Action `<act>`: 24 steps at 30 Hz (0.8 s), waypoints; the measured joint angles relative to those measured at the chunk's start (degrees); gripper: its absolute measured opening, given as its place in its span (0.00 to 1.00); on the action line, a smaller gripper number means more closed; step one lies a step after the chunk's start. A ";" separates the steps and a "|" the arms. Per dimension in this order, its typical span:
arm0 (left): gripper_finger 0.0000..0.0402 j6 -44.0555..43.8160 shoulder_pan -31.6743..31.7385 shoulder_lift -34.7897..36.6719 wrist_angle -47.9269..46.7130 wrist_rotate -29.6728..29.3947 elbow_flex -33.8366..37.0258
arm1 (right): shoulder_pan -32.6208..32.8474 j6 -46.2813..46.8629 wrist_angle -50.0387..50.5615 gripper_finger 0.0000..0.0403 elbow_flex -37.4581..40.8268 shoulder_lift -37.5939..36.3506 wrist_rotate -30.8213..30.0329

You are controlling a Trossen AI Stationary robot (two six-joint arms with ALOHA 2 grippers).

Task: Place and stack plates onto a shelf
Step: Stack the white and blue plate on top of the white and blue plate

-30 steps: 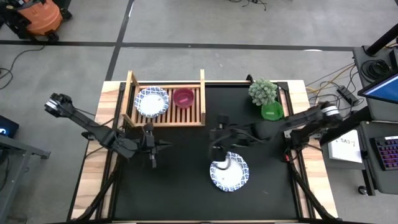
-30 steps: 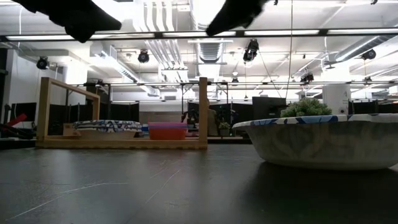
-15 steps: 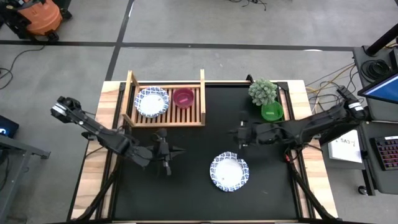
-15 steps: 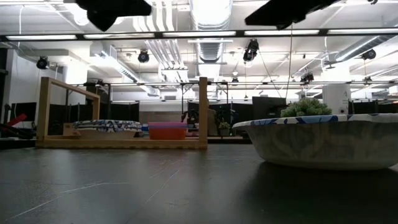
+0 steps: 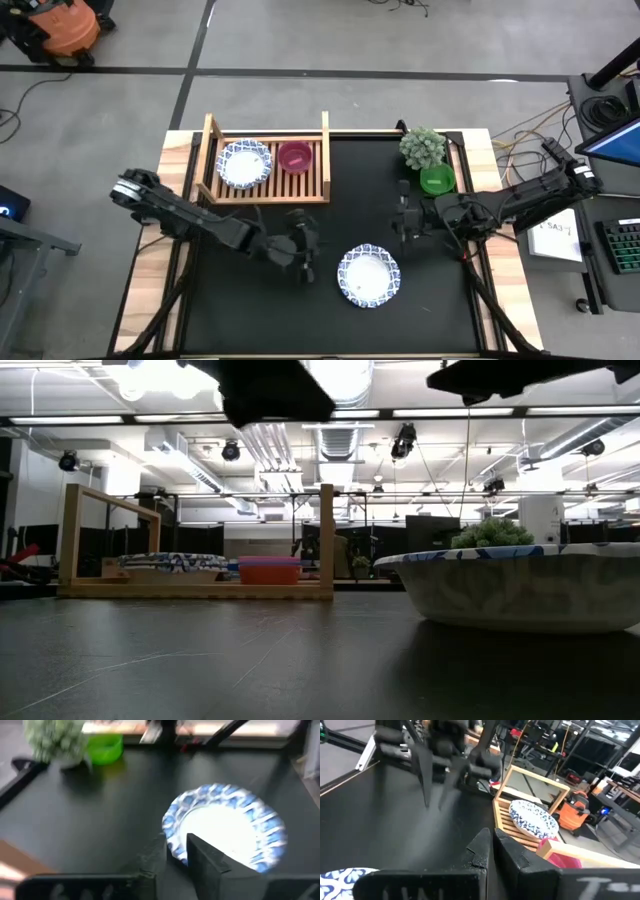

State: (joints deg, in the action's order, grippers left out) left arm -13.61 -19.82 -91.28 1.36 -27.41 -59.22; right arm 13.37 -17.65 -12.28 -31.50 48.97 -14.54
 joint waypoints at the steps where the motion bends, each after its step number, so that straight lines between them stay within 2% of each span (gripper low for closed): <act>1: 0.17 -0.26 0.60 -1.07 -0.56 0.21 -0.08 | 0.00 0.00 -0.29 0.03 0.12 -0.35 0.16; 8: 0.34 -4.14 3.92 -8.55 1.02 0.85 -1.97 | 0.00 0.44 0.35 0.03 2.22 -3.27 0.09; 13: 0.42 -4.91 5.15 -13.66 2.27 0.91 -4.65 | -0.02 0.70 -0.18 0.03 2.65 -3.72 0.02; 19: 0.45 -4.06 5.69 -19.60 2.73 4.09 -10.04 | -0.07 1.09 0.29 0.03 2.84 -4.23 0.02; 24: 0.45 -5.61 6.70 -22.53 1.93 6.67 -11.93 | -0.07 1.11 -0.12 0.03 2.86 -3.87 0.02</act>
State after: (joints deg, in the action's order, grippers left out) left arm -19.22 -13.12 -113.81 3.28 -20.74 -71.16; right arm 13.30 -16.53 -12.40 -28.64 45.10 -14.52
